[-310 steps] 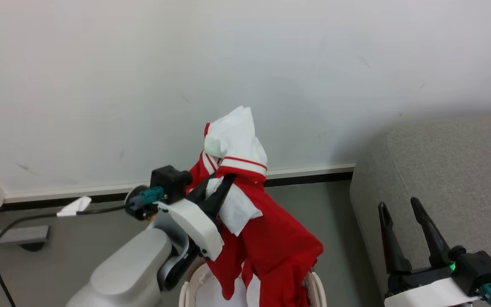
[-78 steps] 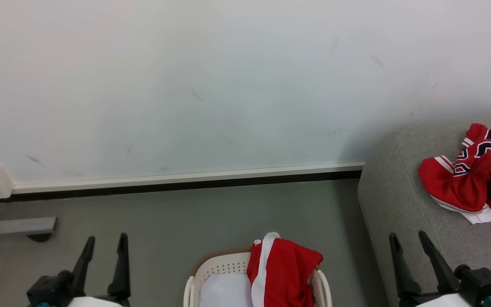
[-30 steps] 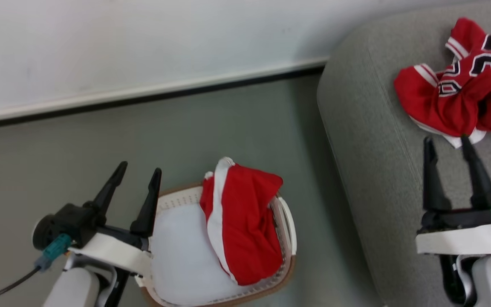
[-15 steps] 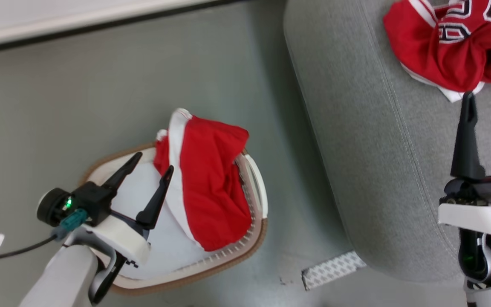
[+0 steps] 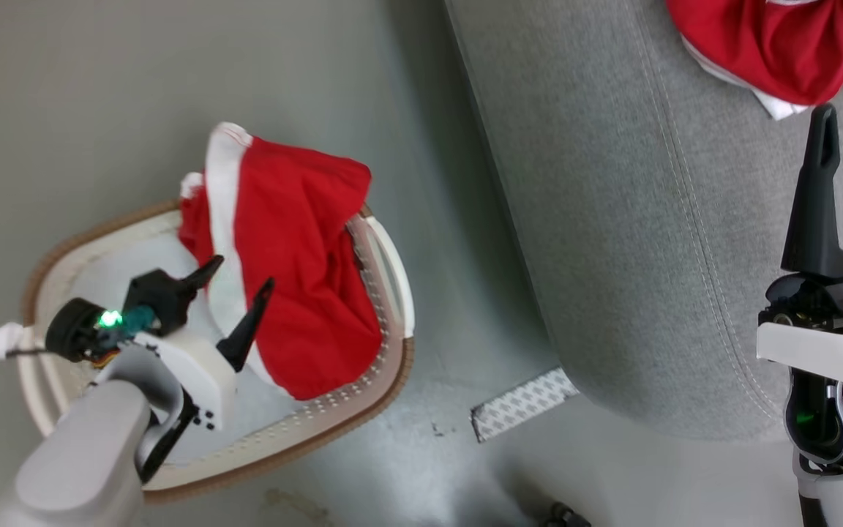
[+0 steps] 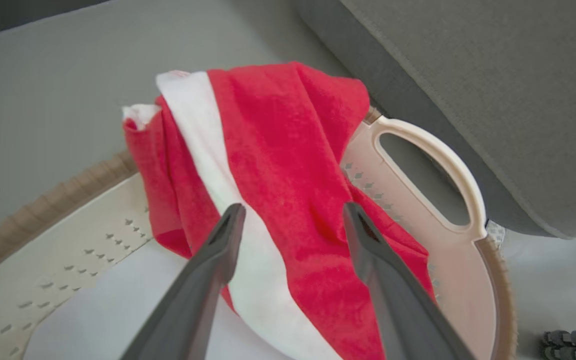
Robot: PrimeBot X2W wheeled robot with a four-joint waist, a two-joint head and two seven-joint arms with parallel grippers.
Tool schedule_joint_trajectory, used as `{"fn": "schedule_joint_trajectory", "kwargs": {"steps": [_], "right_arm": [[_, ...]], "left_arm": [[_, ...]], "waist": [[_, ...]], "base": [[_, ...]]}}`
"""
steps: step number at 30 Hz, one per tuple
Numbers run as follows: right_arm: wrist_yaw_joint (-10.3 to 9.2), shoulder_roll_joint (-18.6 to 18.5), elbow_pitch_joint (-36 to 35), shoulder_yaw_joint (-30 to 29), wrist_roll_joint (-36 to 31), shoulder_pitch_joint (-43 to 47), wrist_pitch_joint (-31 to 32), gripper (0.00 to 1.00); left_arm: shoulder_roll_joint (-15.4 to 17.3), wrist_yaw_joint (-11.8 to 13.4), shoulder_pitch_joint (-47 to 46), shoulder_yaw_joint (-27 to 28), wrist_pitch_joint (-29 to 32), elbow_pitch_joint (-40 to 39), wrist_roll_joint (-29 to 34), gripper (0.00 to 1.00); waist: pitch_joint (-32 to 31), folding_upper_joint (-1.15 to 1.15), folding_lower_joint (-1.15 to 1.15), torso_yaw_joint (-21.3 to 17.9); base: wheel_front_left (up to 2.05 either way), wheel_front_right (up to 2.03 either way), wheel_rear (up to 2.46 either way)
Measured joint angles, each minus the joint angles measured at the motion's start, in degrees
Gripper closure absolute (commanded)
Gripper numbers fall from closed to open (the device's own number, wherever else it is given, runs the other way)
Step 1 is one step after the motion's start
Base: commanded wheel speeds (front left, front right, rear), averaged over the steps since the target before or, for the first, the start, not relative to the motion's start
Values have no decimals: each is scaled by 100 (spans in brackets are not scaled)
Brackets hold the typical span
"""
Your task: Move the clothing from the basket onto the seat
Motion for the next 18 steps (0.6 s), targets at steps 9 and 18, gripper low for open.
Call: {"fn": "schedule_joint_trajectory", "kwargs": {"steps": [9,18], "right_arm": [[0,-1,-290,164,169,-162,0,0],[0,0,-380,243,219,-174,0,0]], "left_arm": [[99,0,-595,-314,504,814,-367,0],[99,0,-957,-1148,1102,1433,-283,0]], "waist": [[467,0,0,-270],[693,0,0,-363]], "base": [[0,0,0],[0,0,0]]}}
